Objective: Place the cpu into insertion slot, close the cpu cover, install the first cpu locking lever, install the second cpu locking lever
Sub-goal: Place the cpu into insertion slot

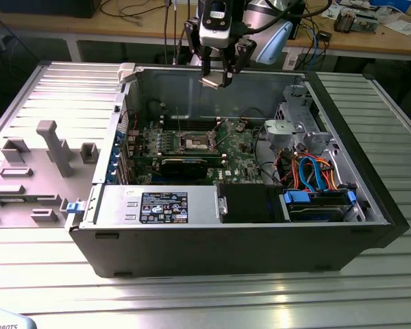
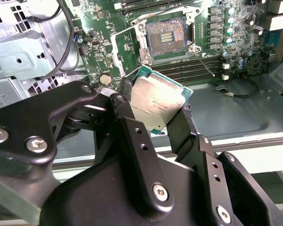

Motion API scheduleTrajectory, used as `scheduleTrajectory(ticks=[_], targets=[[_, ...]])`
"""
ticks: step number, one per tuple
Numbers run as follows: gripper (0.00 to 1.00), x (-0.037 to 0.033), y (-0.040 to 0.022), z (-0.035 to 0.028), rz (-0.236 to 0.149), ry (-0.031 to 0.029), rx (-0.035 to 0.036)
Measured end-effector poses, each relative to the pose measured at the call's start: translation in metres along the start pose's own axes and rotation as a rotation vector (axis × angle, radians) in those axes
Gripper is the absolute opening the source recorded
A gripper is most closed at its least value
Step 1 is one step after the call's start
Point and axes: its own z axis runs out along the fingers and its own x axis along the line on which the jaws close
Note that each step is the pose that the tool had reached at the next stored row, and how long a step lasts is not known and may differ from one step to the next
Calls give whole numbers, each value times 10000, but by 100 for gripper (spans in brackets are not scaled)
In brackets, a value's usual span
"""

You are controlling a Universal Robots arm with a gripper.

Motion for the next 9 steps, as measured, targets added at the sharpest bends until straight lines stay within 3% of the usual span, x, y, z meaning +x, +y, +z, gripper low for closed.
scheduleTrajectory(ticks=[9], targets=[[54,0,0,1,254,-24,-4]])
